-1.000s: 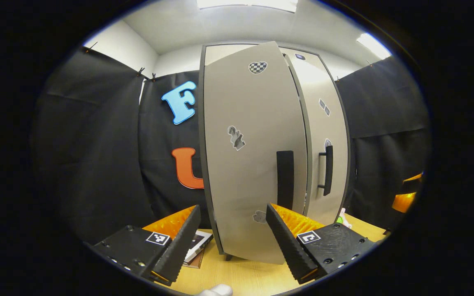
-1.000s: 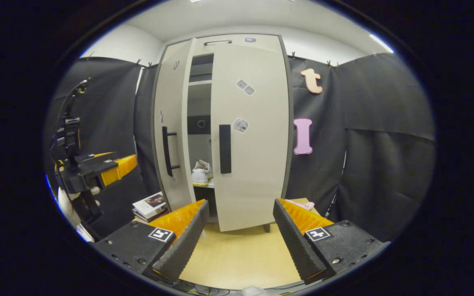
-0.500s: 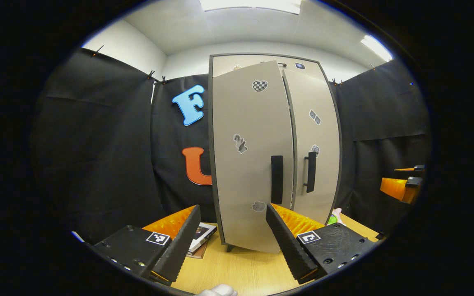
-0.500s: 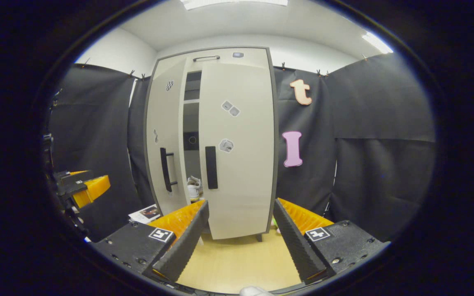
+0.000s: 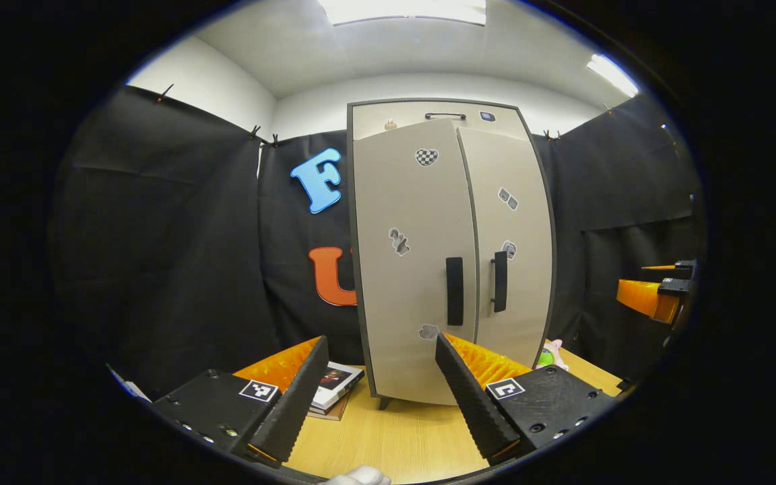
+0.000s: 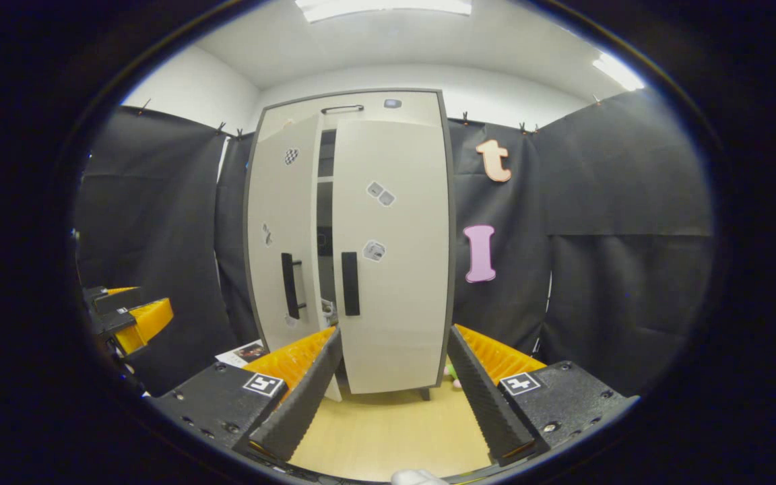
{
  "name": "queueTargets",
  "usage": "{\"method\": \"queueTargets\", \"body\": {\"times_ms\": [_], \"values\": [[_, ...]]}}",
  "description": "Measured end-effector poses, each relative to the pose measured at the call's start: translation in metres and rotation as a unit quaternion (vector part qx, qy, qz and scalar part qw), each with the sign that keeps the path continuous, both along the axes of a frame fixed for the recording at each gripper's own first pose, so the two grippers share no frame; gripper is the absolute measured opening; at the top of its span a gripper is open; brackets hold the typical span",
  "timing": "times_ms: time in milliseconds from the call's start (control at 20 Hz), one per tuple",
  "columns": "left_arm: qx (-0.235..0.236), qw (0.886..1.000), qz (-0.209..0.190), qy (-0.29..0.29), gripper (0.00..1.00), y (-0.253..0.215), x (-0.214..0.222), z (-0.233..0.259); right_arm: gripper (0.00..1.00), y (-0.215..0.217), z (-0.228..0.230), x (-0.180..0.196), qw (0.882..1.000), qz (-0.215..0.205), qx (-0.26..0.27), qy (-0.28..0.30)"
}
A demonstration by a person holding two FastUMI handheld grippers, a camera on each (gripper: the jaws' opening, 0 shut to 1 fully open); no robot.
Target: Grab one shoe with the right hand and put it into the shoe cabinet, grab the other shoe with the left hand and put it into the shoe cabinet; then close the right door with the right hand and the left door with the left hand.
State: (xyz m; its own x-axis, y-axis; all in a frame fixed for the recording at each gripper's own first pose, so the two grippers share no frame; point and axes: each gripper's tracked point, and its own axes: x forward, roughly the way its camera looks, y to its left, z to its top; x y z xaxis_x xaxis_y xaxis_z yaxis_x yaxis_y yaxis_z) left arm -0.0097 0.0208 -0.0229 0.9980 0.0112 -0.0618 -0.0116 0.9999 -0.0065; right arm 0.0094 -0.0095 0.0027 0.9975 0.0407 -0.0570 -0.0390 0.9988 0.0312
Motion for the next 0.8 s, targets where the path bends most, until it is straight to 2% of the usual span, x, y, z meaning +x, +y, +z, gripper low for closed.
{"method": "queueTargets", "body": {"times_ms": [50, 100, 800], "values": [[0.001, 1.0, 0.0, 0.0, 1.0, 0.0002, -0.0011, -0.0002, 1.0, -0.0003, -0.0003, -0.0011, 1.0, 0.0, -0.001, 0.001], [0.002, 1.0, 0.0, 0.0, 0.96, 0.0006, -0.0014, -0.0006, 1.0, -0.001, -0.0006, -0.0023, 1.0, -0.001, 0.0, 0.001], [0.0, 1.0, -0.002, 0.005, 0.96, 0.0045, -0.0017, 0.0021, 0.99, 0.0062, -0.003, -0.0045, 1.0, 0.003, 0.001, 0.005]]}}
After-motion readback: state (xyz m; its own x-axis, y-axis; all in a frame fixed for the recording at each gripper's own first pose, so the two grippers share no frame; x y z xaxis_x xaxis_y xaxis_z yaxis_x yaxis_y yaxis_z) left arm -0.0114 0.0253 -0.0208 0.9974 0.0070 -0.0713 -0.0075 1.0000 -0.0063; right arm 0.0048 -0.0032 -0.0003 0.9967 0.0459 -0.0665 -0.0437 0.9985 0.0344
